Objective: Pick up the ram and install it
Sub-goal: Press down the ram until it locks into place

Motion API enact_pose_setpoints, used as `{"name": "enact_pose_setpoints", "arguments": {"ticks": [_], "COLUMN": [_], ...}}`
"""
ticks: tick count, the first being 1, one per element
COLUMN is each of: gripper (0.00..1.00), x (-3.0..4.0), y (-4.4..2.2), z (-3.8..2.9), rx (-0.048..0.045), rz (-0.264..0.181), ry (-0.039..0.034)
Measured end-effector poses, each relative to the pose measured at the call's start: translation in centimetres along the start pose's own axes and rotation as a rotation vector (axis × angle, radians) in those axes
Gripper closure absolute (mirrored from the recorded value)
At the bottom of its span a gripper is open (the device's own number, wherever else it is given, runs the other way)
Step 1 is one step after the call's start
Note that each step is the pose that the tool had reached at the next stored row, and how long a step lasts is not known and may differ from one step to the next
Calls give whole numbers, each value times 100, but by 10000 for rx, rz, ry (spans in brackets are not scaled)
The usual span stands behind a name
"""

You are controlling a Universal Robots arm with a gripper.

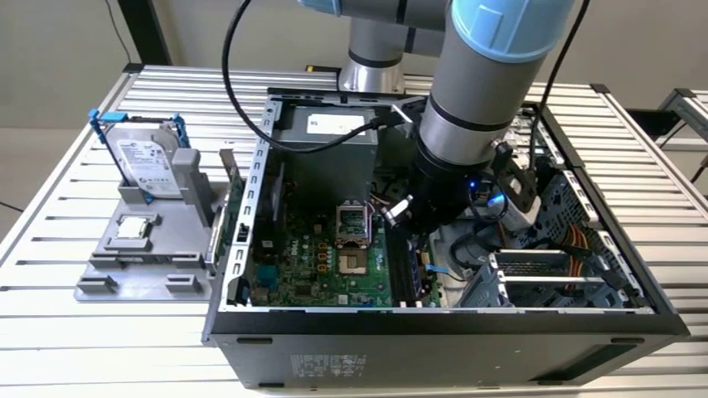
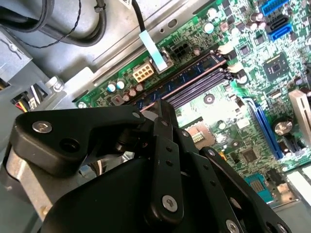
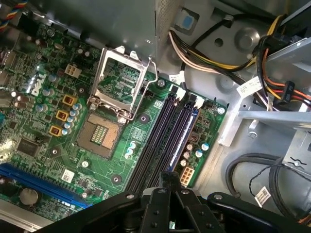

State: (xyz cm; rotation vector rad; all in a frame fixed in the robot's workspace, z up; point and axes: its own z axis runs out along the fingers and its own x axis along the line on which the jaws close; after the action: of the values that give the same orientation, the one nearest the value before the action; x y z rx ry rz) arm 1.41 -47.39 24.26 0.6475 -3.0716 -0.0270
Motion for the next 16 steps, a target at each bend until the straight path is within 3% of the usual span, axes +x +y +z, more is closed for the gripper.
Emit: {"name": "enact_pose_setpoints", "arguments": {"ticks": [16], "gripper": [100], "x": [-5], "y": [-2], "z": [0], "rx": [-13], "rz": [-2112], "ry": [31]}}
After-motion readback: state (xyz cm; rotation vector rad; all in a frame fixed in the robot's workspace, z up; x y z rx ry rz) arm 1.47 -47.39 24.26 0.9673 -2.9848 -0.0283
